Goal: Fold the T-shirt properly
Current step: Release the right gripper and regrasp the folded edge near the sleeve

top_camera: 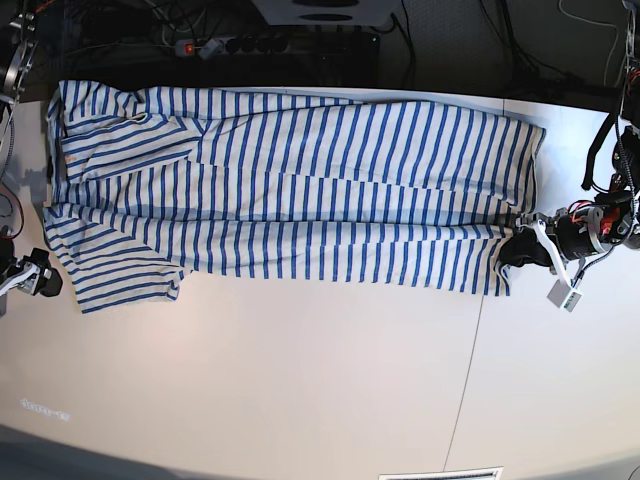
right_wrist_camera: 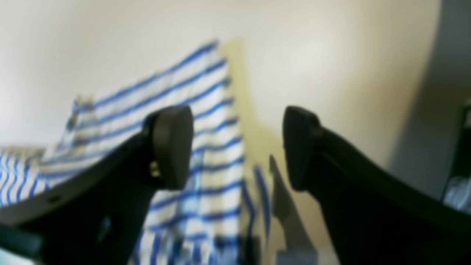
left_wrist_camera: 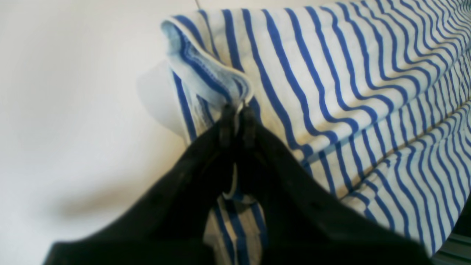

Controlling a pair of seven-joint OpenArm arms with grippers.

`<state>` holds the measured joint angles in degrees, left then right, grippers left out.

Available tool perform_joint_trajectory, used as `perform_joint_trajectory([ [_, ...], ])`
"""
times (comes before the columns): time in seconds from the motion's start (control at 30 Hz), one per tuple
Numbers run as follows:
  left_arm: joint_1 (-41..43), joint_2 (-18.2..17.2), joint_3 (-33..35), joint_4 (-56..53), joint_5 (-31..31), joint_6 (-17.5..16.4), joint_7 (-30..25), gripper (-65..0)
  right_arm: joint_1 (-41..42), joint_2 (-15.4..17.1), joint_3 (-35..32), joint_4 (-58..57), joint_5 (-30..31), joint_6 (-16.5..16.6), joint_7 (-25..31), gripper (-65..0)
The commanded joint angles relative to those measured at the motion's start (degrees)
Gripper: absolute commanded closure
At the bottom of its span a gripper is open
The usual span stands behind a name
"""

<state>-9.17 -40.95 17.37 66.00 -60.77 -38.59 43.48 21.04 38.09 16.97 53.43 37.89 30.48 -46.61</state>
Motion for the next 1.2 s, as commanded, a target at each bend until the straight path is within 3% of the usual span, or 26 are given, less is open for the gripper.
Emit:
perform_joint_trajectory([
  [0.0,-1.1,-1.3,-0.5,0.8,-0.6,-1.4,-1.0,0.0,2.2,1.0,0.1,-1.0,-1.2,4.2,1.9,-39.0],
  [0.3,-1.1,-1.3,-0.5,0.8,-0.7,-1.4,-0.8,0.0,12.1,-3.6,0.0,-22.2,-7.1,4.2,7.4,-39.0],
  [0.63,-1.1,-1.3,-0.5,0.8,-1.1,-1.4,-0.9,0.0,12.7,-11.4,-0.4,-24.3,-12.5,4.2,7.4,-38.7],
  [0.7,-1.1,-1.3,-0.5,0.8,-1.1,-1.4,-0.9,0.0,12.8,-11.5,-0.5,-24.3,-12.5,4.2,7.4,-30.9],
  [0.8,-1.1,-1.3,-0.5,0.8,-1.1,-1.4,-0.9,0.0,12.8,-11.3,-0.6,-24.3,-12.7,4.2,7.4,-4.6],
  [0.83,-1.1,-1.3,-0.5,0.8,-1.1,-1.4,-1.1,0.0,12.8,-11.3,-0.6,-24.3,-13.3,4.2,7.4,0.0],
  [1.0,-1.1,-1.3,-0.5,0.8,-1.1,-1.4,-2.9,0.0,12.7,-11.3,-0.6,-22.4,-17.1,4.3,7.6,0.0],
  [1.17,-1.2,-1.3,-0.5,0.8,1.9,-1.4,-5.6,0.0,12.1,-10.8,-0.7,-15.0,-15.7,4.4,5.9,0.0],
])
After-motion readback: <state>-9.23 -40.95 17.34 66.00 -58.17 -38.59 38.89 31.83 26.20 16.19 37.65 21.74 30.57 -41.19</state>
